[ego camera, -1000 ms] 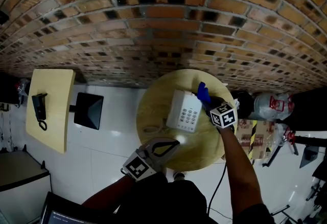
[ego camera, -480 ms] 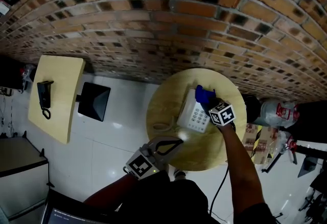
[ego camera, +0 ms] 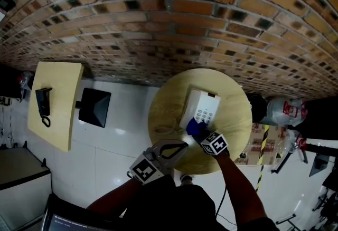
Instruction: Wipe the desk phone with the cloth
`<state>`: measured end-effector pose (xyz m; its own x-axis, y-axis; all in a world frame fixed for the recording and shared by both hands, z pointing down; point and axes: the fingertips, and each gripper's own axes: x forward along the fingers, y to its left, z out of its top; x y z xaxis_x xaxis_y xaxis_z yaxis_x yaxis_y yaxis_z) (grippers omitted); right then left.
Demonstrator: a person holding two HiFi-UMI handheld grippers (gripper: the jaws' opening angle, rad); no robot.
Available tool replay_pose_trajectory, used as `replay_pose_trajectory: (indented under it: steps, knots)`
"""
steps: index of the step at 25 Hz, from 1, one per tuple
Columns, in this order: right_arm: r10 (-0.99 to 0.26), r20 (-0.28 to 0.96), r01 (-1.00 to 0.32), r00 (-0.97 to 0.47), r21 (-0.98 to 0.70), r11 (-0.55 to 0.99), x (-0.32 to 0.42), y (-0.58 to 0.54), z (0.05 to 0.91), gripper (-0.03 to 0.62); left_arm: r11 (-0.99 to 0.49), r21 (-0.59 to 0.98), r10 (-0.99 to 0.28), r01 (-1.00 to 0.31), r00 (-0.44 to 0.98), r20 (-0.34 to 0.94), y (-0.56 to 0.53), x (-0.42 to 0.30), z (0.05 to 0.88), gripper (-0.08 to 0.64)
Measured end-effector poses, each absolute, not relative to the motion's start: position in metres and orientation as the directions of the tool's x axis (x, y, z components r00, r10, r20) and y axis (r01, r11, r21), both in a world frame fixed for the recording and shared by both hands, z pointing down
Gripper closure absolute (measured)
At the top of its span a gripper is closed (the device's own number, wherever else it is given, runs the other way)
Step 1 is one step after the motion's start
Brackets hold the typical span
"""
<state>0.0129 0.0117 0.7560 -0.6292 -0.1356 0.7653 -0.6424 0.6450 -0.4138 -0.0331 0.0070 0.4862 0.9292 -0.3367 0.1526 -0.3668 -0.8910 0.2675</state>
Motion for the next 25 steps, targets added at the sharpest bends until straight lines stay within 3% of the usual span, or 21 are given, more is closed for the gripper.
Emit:
replay_pose_trajectory:
  steps: [4, 15, 25]
  knots:
    - [-0.132, 0.754, -0.640, -0.643, -0.434, 0.634, 0.011, 0.029, 0.752, 0.508, -0.884, 0.288, -0.335, -0.369, 0.928, 0.161, 0.010, -0.029, 0.488, 0.560]
    - [-0.386, 0.707, -0.724, -0.592, -0.257, 0.640, 0.052, -0.137, 0.680, 0.508, -0.891, 0.266, -0.342, -0.369, 0.929, 0.141, 0.007, -0.038, 0.484, 0.560]
    - [-0.335, 0.746, -0.681, -0.576, -0.211, 0.701, 0.008, -0.166, 0.696, 0.508, -0.870, 0.273, -0.383, -0.412, 0.911, 0.153, 0.001, -0.066, 0.490, 0.560]
